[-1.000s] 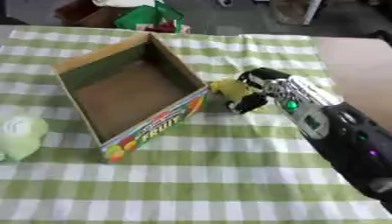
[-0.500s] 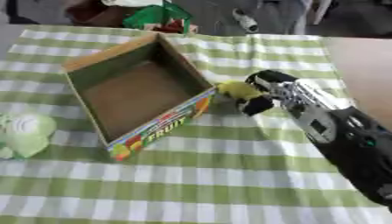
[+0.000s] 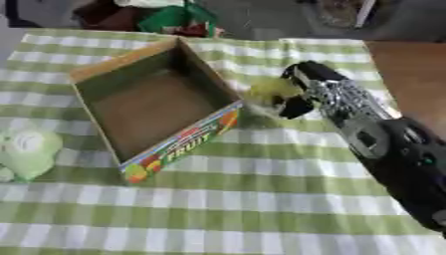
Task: Pick up objects on the table and place them in the box.
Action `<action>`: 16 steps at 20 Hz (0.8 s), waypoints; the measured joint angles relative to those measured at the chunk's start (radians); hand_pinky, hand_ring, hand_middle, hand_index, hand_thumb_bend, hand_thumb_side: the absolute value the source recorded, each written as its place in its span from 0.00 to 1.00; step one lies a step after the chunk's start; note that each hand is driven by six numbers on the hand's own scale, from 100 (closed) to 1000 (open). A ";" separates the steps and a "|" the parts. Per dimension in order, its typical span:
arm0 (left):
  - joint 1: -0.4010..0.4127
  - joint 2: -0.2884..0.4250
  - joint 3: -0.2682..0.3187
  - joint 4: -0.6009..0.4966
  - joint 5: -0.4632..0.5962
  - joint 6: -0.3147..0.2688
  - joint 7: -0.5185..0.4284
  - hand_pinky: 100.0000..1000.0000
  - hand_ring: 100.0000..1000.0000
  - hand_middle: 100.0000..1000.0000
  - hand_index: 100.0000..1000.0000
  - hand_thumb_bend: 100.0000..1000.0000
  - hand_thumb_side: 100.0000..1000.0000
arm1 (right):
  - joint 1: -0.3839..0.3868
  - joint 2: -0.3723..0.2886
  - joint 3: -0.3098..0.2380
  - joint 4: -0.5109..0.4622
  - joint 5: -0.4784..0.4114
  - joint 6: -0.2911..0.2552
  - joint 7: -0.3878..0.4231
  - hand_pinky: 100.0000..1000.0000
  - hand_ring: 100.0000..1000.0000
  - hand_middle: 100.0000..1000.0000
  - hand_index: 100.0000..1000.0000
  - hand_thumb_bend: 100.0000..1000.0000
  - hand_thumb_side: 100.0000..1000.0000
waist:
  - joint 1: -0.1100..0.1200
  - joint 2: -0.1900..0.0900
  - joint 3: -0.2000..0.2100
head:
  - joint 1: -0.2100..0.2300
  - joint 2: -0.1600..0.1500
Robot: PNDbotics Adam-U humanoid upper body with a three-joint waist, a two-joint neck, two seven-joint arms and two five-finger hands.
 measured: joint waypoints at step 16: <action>0.000 0.000 -0.007 0.000 0.004 0.000 -0.001 0.32 0.45 0.43 0.66 0.00 0.79 | -0.134 0.022 0.017 -0.332 -0.139 0.005 -0.127 0.58 0.46 0.08 0.30 0.00 0.11 | 0.007 -0.016 0.000 | 0.000 0.006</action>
